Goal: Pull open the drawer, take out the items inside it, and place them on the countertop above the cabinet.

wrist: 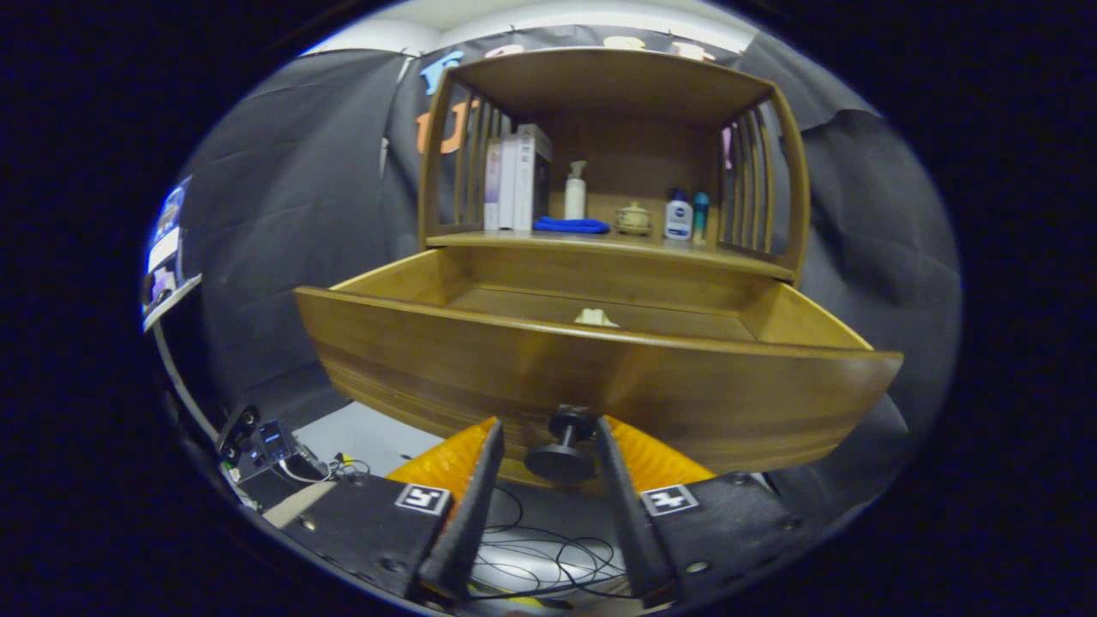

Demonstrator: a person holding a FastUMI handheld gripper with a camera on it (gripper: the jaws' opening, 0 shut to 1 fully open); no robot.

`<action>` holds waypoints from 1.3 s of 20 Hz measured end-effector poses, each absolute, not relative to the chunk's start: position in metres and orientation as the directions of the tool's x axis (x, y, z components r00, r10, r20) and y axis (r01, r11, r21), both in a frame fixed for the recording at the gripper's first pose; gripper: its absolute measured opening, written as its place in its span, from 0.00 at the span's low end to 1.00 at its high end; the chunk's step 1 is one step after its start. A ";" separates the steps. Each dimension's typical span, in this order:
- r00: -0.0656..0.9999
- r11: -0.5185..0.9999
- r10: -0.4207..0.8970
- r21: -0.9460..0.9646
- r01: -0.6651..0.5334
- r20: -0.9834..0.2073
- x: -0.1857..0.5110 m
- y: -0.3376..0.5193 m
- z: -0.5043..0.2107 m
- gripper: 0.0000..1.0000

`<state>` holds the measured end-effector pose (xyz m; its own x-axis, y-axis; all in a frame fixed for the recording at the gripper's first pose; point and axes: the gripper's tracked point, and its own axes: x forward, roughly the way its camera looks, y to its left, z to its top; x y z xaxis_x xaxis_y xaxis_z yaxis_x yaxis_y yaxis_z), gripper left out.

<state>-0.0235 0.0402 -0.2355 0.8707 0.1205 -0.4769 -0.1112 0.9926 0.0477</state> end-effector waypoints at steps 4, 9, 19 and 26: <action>0.884 0.980 0.199 0.073 -0.186 -0.423 -0.036 0.061 -0.182 0.93; 0.930 0.993 0.113 0.023 -0.112 -0.351 0.001 0.047 -0.125 0.98; 0.660 0.994 0.055 0.101 0.031 -0.749 0.093 -0.001 -0.178 0.93; 0.497 0.993 0.094 0.117 0.017 -0.863 0.124 0.002 -0.204 0.84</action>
<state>0.1244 0.0024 -0.2037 0.4971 0.0936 -0.8626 0.0169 0.9929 0.1174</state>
